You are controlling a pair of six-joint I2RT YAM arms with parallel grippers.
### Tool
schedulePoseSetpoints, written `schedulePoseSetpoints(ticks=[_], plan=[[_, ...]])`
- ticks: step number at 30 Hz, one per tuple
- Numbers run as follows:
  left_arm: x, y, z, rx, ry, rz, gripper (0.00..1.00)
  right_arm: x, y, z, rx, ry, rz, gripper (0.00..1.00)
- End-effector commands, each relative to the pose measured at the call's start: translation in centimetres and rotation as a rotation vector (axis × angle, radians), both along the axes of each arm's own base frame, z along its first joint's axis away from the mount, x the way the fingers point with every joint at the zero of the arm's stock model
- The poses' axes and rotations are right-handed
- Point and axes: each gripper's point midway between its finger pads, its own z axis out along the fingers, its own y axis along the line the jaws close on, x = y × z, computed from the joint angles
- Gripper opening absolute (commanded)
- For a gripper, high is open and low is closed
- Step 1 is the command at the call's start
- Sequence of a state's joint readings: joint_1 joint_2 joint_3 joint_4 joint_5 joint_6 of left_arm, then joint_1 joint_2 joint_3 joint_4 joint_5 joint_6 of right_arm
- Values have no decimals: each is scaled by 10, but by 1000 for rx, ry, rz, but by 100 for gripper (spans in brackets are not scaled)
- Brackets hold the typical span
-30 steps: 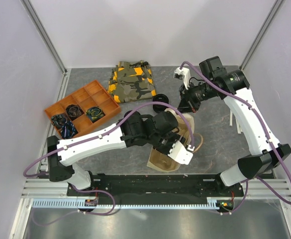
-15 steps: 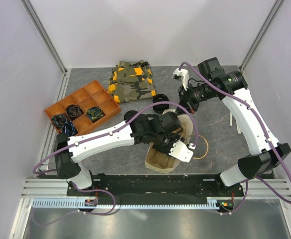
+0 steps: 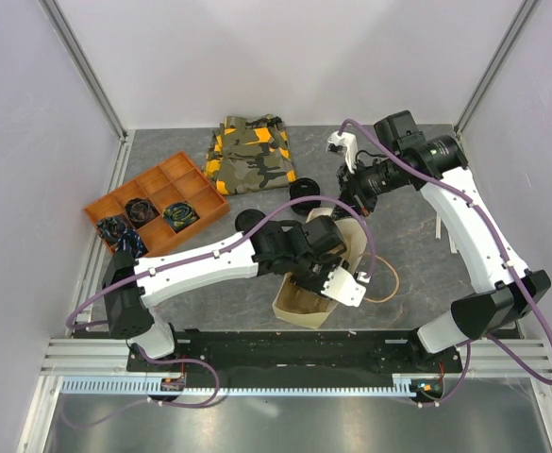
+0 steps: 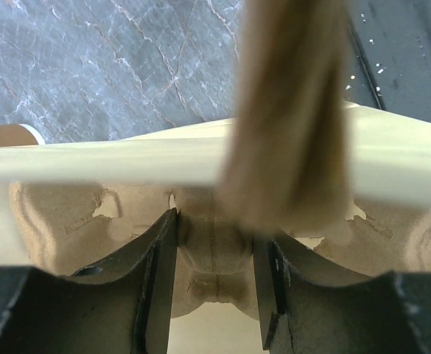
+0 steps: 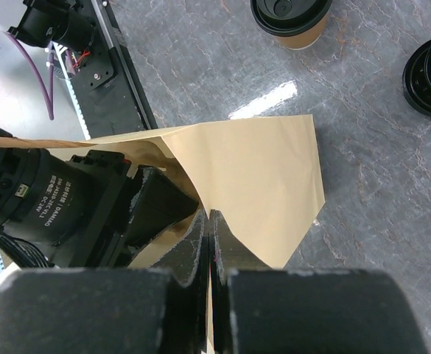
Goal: Pack the takeout coffee
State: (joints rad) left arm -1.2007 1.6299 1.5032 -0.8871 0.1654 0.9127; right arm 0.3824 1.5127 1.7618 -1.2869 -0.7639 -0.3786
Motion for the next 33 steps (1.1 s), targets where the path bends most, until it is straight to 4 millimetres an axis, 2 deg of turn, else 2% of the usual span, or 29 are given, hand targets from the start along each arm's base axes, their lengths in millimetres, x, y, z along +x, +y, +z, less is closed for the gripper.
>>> schedulePoseSetpoints(ticks=[1, 8, 16, 19, 22, 24, 26, 27, 28, 29, 31, 33], plan=[[5, -6, -2, -34, -15, 25, 11, -6, 4, 9, 41, -35, 43, 0], [6, -1, -28, 1, -18, 17, 12, -4, 5, 6, 37, -32, 50, 0], [11, 1, -44, 22, -17, 18, 12, -1, 5, -1, 27, -23, 62, 0], [13, 0, -41, 5, -8, 28, 12, -1, 5, -4, 21, -19, 65, 0], [14, -7, -24, -46, -12, 36, 13, -1, 3, -6, 9, -32, 79, 0], [15, -11, -13, -74, -20, 34, 12, -2, 1, -6, -4, -34, 83, 8], [16, -12, -5, -92, -33, 24, 12, -6, -3, -4, -21, -43, 120, 28], [16, -12, -3, -96, -37, 24, 12, -7, -5, -5, -32, -45, 128, 42], [16, -12, -1, -99, -38, 24, 12, -10, -8, -6, -51, -48, 138, 65], [16, -13, 0, -103, -37, 28, 12, -10, -11, -6, -65, -55, 142, 74], [16, -12, 0, -103, -33, 30, 12, -12, -20, -10, -114, -75, 143, 86], [15, -12, -1, -100, -29, 31, 12, -12, -27, -11, -146, -96, 129, 88]])
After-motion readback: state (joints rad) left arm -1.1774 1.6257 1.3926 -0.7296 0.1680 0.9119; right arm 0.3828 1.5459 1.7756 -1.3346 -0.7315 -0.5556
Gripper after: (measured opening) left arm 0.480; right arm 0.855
